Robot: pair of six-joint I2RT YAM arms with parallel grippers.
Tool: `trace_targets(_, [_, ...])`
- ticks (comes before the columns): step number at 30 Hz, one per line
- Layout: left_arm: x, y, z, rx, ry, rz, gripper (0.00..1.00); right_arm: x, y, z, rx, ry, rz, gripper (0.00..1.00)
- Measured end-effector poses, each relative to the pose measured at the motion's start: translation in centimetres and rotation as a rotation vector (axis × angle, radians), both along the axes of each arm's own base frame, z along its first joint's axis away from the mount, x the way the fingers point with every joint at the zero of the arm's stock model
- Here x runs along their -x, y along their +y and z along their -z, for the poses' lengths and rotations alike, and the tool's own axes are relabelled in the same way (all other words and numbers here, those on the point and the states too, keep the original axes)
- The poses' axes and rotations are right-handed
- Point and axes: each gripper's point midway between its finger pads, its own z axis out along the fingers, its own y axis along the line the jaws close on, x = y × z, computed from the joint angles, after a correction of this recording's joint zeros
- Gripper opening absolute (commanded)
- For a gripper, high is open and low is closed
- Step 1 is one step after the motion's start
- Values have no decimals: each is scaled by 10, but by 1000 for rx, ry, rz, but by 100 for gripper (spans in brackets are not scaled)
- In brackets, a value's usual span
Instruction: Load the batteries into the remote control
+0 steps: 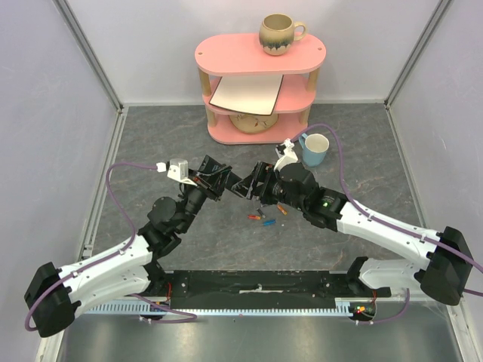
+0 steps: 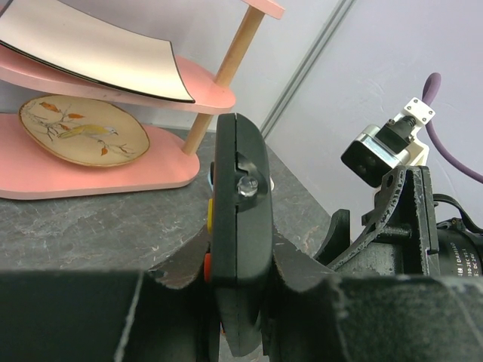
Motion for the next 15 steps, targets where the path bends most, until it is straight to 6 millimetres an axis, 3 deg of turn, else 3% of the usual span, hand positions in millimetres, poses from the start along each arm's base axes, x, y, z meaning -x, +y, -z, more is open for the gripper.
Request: trace_targets(15, [-1, 1, 0, 0, 0, -5, 2, -2, 2, -1, -61, 44, 39, 80])
